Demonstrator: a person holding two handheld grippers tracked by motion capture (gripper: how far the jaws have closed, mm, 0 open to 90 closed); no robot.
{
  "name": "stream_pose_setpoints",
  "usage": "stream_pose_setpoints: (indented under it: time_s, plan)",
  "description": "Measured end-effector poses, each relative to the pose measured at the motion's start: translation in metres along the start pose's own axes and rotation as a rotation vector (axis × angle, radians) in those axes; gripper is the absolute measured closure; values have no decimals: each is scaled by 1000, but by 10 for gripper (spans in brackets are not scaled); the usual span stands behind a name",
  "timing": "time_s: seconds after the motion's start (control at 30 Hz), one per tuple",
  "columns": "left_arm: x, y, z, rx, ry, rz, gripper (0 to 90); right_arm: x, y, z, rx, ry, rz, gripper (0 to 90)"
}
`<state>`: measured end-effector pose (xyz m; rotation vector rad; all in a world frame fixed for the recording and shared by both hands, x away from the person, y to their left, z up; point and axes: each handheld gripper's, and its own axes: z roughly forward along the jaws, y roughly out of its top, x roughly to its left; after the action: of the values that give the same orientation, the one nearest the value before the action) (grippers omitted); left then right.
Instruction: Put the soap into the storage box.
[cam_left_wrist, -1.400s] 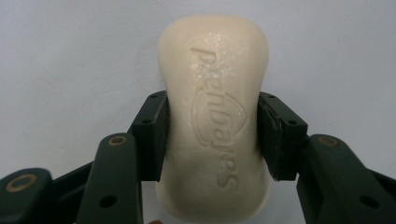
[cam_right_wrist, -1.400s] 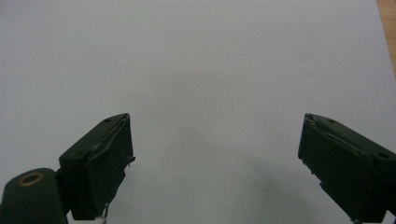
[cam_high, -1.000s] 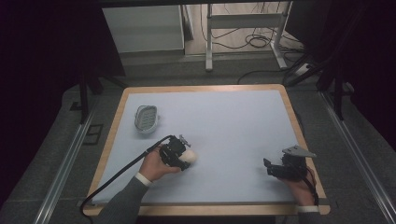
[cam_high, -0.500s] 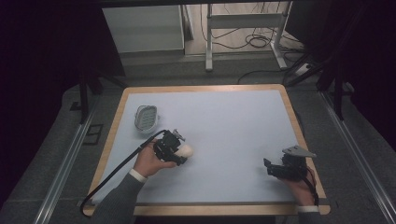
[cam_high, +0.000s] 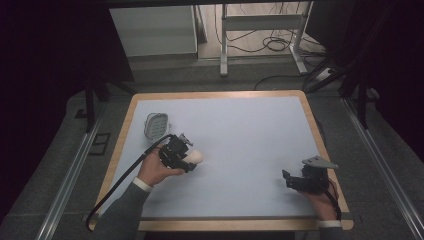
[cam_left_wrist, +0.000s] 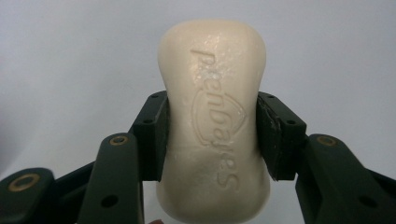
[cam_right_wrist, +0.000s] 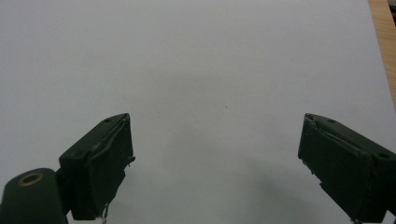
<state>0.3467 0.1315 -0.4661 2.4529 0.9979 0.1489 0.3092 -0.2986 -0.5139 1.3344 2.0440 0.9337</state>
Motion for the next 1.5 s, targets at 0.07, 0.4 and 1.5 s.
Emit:
stream_pose_setpoints:
  time_s: [0.07,0.4,1.5]
  plan:
    - [3,1,-2,-3,-7,-5,495,0,0,0,-1,2,0,100]
    - [18,5,-10,-16,19,-28,495,0,0,0,0,2,2,100]
    - [37,10,-23,-30,48,-51,495,-2,-2,2,6,-2,5,100]
